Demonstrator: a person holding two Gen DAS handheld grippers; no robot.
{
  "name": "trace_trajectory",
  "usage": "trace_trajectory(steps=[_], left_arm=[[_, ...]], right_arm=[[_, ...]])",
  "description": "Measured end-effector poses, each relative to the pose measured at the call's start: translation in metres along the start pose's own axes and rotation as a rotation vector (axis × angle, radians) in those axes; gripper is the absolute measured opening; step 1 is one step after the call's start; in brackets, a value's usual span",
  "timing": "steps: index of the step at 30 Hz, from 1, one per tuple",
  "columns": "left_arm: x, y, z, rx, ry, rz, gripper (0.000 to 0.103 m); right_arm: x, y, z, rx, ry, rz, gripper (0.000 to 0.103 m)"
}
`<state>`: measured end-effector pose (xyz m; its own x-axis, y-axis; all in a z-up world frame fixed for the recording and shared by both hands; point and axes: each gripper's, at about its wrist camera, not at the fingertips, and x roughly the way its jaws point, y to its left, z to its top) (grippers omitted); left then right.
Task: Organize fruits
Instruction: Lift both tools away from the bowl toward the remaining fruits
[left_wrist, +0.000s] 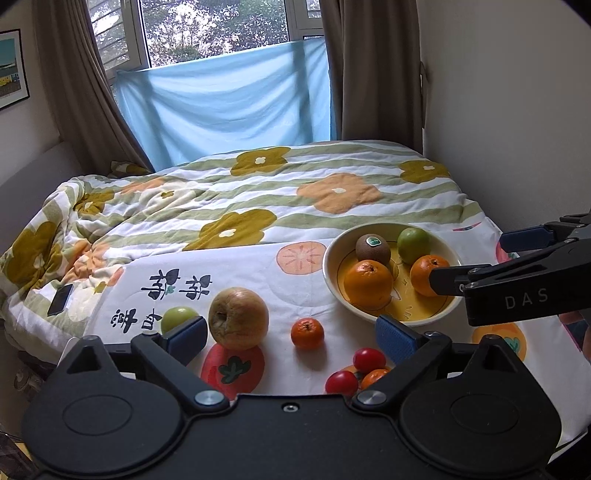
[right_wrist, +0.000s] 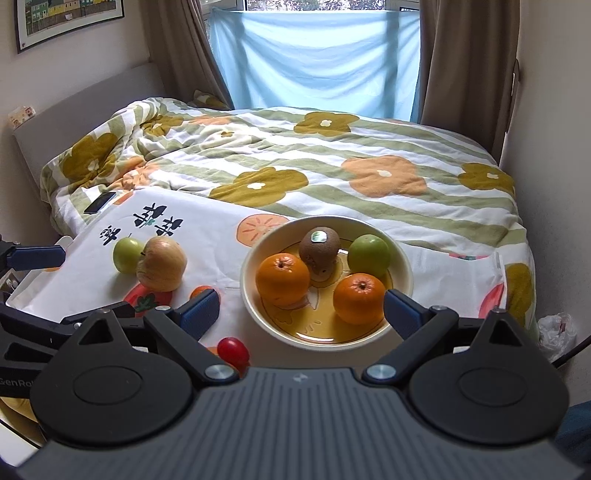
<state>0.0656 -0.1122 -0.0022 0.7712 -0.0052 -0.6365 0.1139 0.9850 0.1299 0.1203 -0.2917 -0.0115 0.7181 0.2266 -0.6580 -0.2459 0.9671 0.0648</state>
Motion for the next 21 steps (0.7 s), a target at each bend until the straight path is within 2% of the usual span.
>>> trace_trajectory(steps=[11,21], left_arm=[[0.01,0.072,-0.017,0.055,0.011,0.016,0.101],[0.04,0.137,-0.032,0.136,0.015,-0.016,0.101]], right_arm=[[0.015,0.071,-0.001,0.059,-0.001,-0.016,0.103],[0.05,0.132,-0.008,0.091,0.023,-0.055,0.103]])
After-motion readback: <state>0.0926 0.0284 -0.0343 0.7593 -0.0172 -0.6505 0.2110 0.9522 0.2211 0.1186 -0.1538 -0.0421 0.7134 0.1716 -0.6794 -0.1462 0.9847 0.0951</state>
